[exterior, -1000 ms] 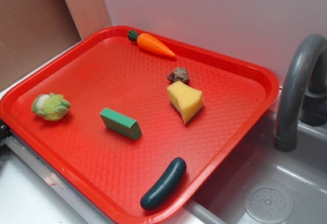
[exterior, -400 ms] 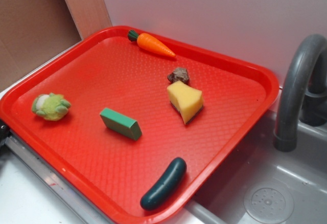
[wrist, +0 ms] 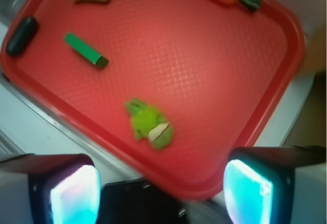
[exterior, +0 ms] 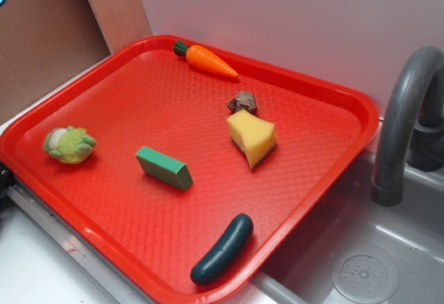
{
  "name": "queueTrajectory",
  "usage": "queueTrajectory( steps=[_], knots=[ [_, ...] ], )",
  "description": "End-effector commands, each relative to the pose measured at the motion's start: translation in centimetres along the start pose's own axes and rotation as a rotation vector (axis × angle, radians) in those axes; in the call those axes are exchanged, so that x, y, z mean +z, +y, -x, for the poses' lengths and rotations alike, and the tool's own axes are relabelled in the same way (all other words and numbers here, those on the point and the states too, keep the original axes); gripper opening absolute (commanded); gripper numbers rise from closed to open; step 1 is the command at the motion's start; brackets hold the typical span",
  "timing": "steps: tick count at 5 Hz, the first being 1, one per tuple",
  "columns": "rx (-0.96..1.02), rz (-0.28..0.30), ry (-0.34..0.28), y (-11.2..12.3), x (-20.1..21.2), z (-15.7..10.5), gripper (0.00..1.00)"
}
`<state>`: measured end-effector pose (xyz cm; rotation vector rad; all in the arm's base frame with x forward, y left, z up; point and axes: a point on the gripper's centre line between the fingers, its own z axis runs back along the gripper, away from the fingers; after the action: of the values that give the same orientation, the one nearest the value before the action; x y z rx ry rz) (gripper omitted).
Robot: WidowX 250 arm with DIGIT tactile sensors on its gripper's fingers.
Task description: Grab the green block.
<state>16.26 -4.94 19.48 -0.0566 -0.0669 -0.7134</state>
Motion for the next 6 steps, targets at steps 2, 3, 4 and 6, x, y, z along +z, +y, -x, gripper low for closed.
queueTrajectory(
  steps=[2,3,4,6],
  knots=[
    [-0.642,-0.024,0.019,-4.0,-5.5,-4.9,1.0],
    [-0.712,-0.021,0.059,-4.2,-9.2,-7.0,1.0],
    [-0.762,-0.018,0.106,-5.7,-11.7,-7.2,1.0],
    [-0.752,0.011,0.138,-8.0,-14.4,-8.4,1.0]
  ],
)
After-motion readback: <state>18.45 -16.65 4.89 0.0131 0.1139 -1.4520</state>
